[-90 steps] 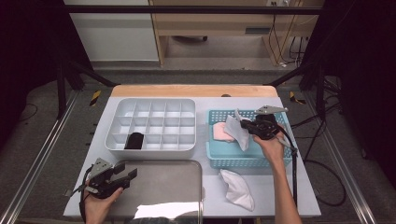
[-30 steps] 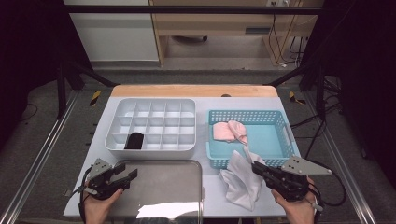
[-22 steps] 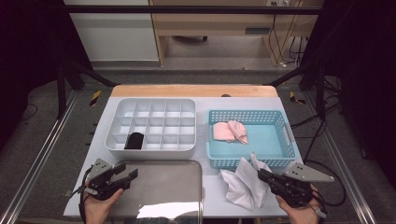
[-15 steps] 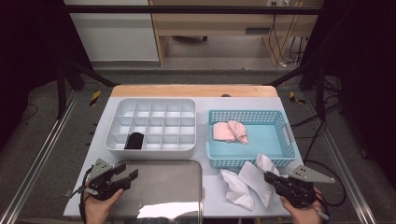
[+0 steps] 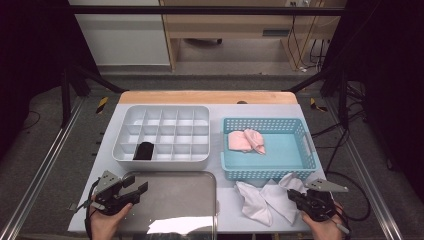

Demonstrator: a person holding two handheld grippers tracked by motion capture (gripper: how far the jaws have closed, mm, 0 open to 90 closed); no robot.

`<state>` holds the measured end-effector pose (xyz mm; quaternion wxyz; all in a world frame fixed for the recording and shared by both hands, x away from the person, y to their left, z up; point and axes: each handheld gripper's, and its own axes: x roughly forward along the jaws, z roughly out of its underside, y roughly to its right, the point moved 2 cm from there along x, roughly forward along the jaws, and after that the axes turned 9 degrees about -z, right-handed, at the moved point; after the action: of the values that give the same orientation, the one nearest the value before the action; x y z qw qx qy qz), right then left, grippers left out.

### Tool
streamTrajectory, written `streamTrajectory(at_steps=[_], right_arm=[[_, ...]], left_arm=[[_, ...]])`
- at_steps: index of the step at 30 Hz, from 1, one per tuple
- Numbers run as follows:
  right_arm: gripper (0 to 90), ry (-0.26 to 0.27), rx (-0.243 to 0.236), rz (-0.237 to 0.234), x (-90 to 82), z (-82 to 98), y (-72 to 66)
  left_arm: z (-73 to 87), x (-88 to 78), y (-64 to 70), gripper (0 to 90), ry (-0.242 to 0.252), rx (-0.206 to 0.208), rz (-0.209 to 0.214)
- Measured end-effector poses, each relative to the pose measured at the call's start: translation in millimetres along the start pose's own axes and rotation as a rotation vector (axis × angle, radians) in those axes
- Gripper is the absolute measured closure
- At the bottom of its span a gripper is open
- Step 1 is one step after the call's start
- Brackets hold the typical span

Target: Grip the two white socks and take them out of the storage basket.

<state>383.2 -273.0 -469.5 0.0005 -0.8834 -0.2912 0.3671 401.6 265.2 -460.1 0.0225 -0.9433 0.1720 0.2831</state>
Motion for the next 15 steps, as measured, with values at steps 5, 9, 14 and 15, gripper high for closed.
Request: streamTrajectory(at_steps=[5,9,14,15], right_arm=[[83.8,-0.071,0.000,0.026,10.3,4.8,1.6],[80.3,-0.065,0.007,0.034,10.9,5.7,3.2],[69.4,0.029,-0.003,0.037,1.9,-2.6,-3.6],[68.5,0.049,-0.012,0.037,-0.5,-5.4,-6.2]], left_arm=[[0.1,-0.4,0.4,40.2,0.001,0.001,0.003],[0.2,-0.5,0.5,40.2,0.002,0.001,0.003],[0.4,0.4,1.7,39.5,-0.002,-0.003,0.007],[0.4,0.4,2.1,39.4,-0.002,-0.002,0.007]])
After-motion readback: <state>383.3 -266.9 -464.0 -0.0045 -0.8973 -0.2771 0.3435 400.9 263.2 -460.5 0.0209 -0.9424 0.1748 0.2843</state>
